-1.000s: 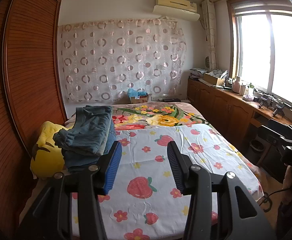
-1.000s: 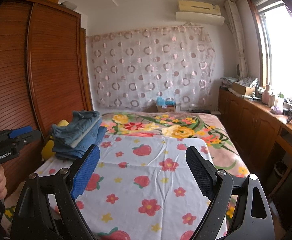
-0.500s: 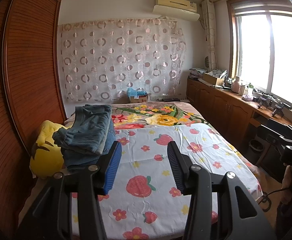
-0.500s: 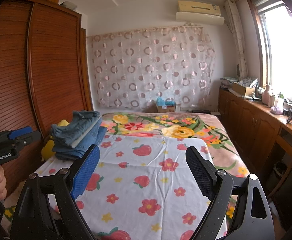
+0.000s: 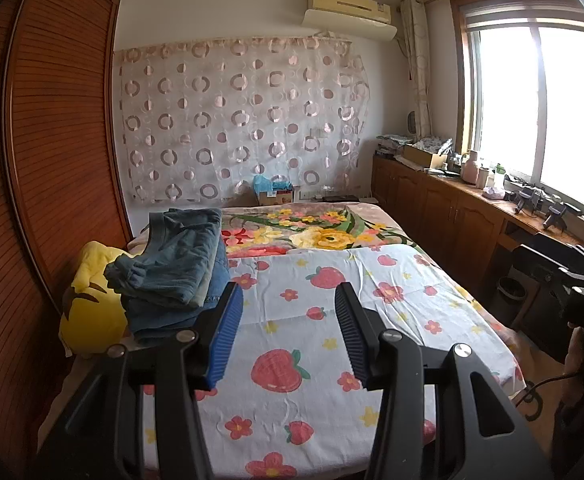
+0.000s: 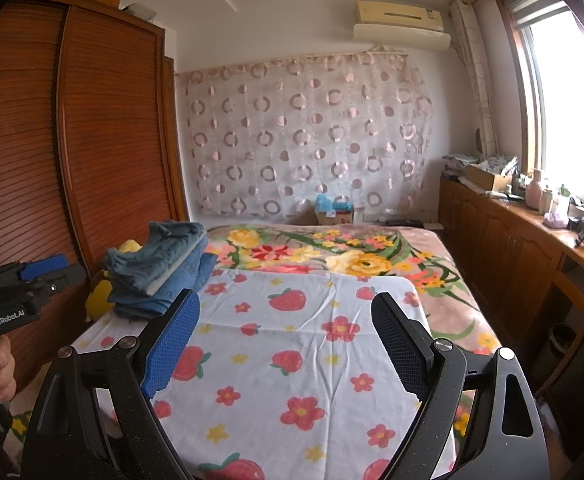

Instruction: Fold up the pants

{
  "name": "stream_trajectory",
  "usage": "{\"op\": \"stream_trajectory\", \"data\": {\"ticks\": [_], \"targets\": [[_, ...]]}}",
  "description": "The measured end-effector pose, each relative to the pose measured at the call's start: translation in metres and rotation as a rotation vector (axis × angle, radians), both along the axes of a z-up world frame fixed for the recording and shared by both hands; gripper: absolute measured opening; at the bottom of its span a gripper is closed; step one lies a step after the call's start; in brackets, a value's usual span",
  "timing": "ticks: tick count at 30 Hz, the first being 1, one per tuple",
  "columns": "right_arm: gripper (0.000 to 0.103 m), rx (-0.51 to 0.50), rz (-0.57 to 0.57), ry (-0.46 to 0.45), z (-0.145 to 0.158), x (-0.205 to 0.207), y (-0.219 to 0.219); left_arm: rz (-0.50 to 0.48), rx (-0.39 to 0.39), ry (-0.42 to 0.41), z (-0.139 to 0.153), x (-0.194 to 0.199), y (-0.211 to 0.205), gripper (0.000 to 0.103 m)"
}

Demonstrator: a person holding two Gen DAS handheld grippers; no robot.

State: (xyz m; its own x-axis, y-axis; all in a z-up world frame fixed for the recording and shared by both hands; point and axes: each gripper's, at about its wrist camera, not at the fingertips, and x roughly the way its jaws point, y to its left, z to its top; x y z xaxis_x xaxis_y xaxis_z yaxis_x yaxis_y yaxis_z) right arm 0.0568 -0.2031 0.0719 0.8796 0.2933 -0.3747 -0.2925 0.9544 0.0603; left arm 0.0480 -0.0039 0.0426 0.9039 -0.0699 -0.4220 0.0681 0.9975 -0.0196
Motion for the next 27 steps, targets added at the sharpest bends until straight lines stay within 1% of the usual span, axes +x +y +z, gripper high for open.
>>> {"op": "stream_trajectory", "data": {"ticks": [27], "targets": [[0.089, -0.001, 0.0, -0.001, 0.0002, -0.0009, -0.0002, -0.001, 0.0, -0.001, 0.0012, -0.0017, -0.0009, 0.048]]}}
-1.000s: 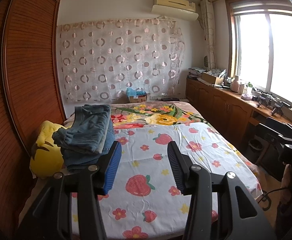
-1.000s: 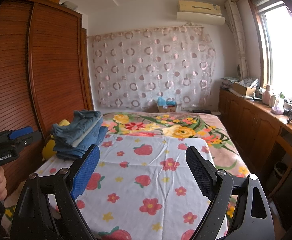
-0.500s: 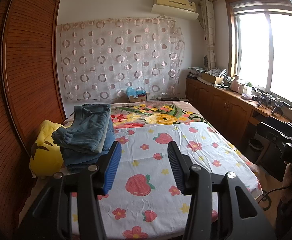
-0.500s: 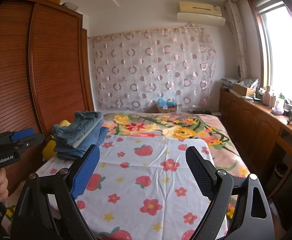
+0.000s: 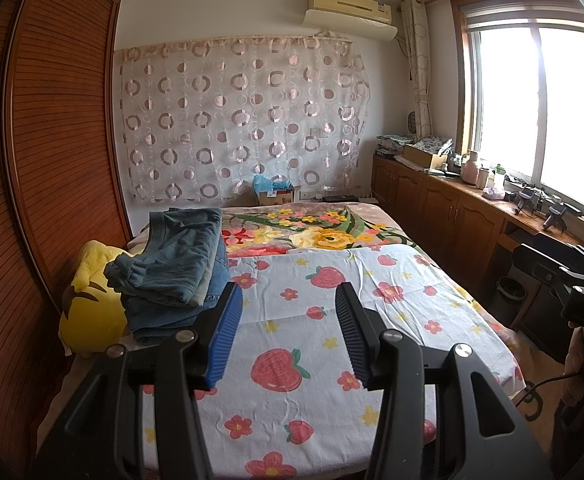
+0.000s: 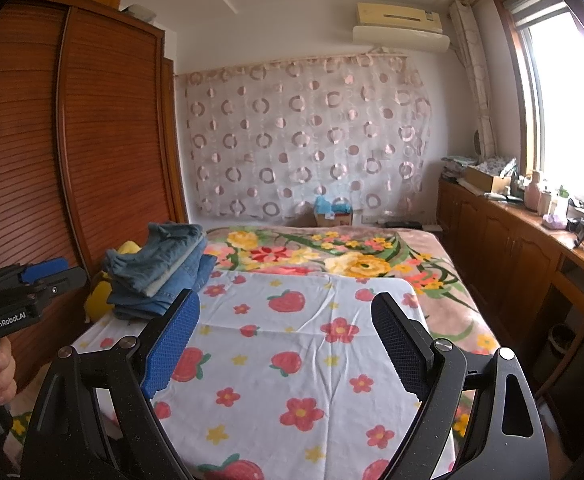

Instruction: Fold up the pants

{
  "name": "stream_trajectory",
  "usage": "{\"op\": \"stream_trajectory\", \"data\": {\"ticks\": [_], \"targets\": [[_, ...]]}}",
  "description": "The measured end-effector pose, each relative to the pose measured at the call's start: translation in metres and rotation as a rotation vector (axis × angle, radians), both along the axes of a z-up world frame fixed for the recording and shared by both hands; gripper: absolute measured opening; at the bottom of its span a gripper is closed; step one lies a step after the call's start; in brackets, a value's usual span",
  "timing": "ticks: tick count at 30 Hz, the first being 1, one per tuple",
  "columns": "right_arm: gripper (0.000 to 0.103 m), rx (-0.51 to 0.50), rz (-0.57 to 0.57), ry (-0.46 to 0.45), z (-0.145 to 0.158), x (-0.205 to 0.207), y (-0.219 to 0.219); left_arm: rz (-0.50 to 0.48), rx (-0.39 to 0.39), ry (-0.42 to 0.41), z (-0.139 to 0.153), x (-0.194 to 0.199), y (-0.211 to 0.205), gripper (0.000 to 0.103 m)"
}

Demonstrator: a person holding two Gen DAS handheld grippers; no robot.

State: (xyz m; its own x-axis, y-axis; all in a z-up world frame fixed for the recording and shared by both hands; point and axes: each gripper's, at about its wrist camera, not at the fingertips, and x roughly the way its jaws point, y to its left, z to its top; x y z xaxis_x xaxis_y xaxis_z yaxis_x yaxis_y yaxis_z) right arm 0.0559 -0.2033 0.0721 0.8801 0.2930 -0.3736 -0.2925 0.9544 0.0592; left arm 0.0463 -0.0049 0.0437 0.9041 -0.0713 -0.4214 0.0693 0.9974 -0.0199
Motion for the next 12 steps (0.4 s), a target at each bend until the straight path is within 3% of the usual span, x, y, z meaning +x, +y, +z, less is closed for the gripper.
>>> {"op": "stream_trajectory", "data": {"ticks": [12], "targets": [[0.089, 0.007, -0.001, 0.001, 0.0007, -0.0004, -0.0008, 0.0, 0.0, 0.0, 0.0, 0.001, -0.0002, 0.048]]}}
